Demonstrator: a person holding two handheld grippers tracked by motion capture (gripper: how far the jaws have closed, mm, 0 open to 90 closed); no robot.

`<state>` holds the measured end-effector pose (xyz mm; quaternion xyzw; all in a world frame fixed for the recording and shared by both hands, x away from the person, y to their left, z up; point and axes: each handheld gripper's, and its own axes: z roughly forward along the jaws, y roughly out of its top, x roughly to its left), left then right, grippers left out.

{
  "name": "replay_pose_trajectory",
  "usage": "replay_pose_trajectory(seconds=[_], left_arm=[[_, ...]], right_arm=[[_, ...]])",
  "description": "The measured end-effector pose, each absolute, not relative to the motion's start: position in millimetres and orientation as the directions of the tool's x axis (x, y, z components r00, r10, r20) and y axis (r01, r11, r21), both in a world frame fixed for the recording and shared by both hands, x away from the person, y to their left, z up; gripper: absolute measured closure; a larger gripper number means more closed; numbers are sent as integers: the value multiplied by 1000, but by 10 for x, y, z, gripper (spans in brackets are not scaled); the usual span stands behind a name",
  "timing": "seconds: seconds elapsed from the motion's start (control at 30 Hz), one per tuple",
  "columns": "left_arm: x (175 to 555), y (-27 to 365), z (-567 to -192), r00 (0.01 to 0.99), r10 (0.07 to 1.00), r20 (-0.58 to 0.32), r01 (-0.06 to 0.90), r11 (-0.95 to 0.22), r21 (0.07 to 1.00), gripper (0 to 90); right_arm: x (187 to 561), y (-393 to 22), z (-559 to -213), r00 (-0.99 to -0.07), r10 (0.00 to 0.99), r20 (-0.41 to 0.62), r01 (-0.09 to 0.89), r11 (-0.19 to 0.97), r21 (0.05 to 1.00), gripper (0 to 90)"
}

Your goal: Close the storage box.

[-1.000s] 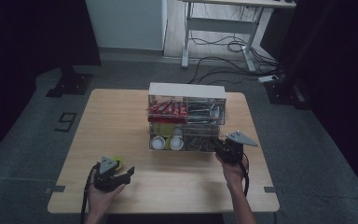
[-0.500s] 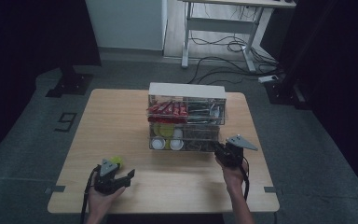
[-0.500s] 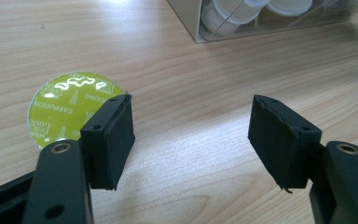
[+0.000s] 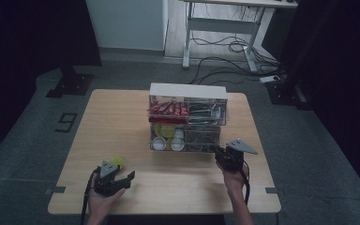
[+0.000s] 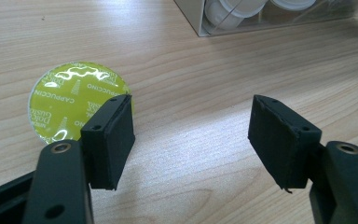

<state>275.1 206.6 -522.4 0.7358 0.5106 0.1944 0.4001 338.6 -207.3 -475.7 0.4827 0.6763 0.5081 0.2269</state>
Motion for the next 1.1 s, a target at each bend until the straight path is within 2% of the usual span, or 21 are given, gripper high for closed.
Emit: replay_pose_trajectory(seconds=[1.1], left_arm=[[2743, 2095, -5256, 395, 907, -146, 609, -140, 780, 314]], right_arm=[[3360, -2133, -5049, -412, 888, 205, 486, 24, 874, 881]])
